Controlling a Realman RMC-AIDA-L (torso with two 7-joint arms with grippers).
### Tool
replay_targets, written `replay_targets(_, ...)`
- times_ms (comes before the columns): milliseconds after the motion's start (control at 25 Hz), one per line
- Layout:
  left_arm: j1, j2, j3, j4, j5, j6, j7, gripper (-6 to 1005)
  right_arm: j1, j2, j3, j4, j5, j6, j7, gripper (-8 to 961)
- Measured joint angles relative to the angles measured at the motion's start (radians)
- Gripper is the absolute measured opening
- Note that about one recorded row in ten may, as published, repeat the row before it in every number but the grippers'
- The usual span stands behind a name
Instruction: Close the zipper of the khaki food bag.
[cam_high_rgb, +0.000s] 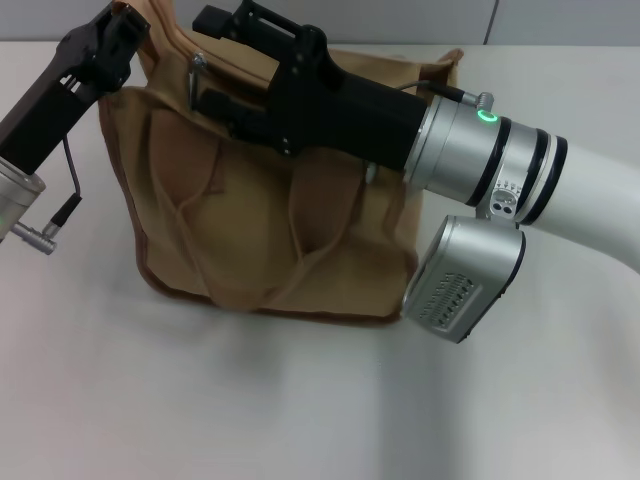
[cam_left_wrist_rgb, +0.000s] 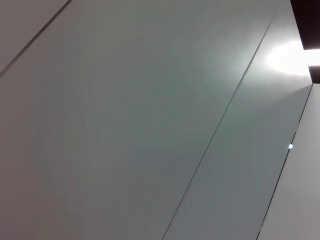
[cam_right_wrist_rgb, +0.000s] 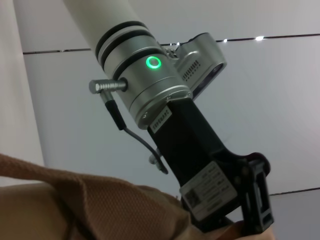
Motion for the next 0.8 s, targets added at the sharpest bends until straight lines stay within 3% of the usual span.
replay_targets(800, -0.007, 0.000, 0.002, -0.025, 0.002, 0.012, -0.016, 35, -0.004, 0.000, -0.024, -0.014, 0.003, 0.031, 0.000, 798)
